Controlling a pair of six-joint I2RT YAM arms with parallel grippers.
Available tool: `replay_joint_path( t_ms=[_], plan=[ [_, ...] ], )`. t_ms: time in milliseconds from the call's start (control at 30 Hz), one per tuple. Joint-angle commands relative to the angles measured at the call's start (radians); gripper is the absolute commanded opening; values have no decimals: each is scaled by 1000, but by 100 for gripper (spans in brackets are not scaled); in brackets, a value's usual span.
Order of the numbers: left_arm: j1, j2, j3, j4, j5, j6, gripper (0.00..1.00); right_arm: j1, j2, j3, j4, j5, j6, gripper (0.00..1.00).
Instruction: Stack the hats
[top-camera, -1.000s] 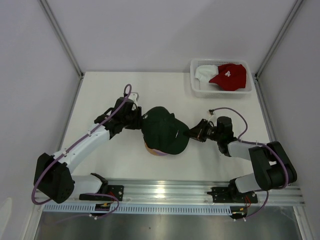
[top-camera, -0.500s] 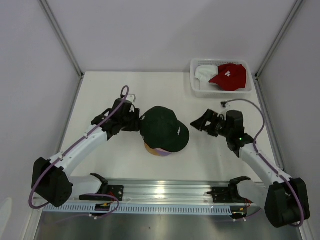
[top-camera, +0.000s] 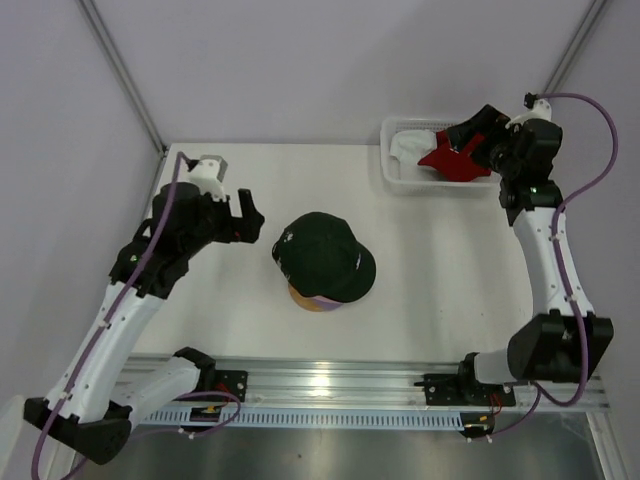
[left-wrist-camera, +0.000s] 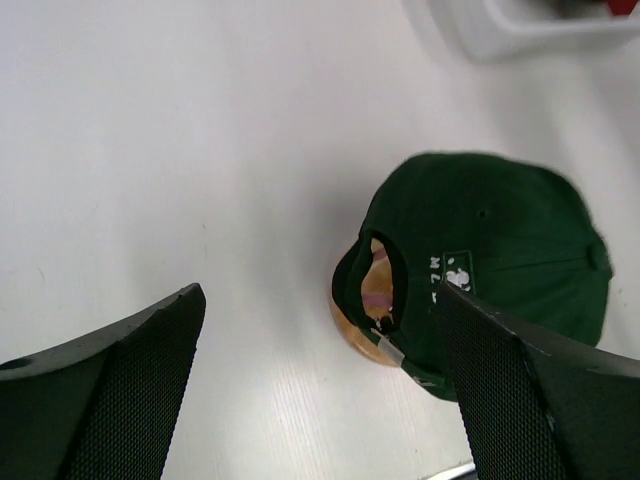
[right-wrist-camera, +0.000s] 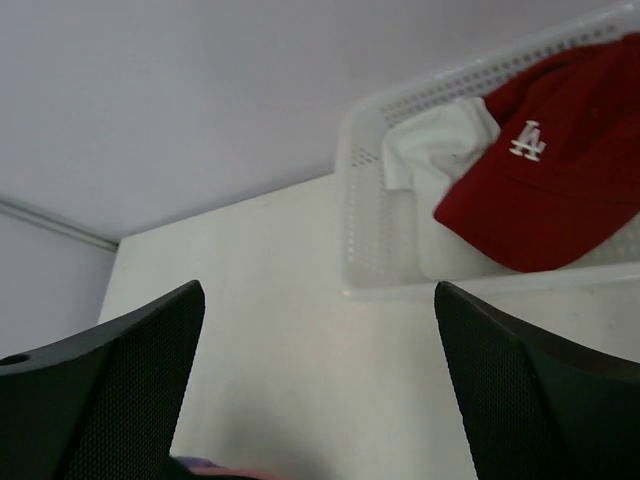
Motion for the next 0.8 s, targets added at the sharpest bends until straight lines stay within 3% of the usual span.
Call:
replay_joint_path(
  t_ms=[0,100,167,267,300,333,433,767],
  plan=[
    [60,-22,80,-6,97,56,99,-54,133,90,-57,60,-9,98],
    [129,-2,99,-11,172,59,99,-44,257,171,-15,59,-80,93],
    [170,13,104,-5,194,61,99,-3,326,256,-81,61,-166,93],
    [204,35,105,-5,218,81,99,91,452,386,-162,104,-483,93],
    [212,39,102,-3,230,94,100,120,502,411,-185,145,-590,94],
    [224,45,102,-3,238,102,99,152,527,438,-204,311,-760,95],
    [244,55,97,3,256,125,100,249,615,435,-199,557,-1011,96],
    [296,21,28,55,299,127,100,294,710,435,-181,691,-1199,75]
  ],
)
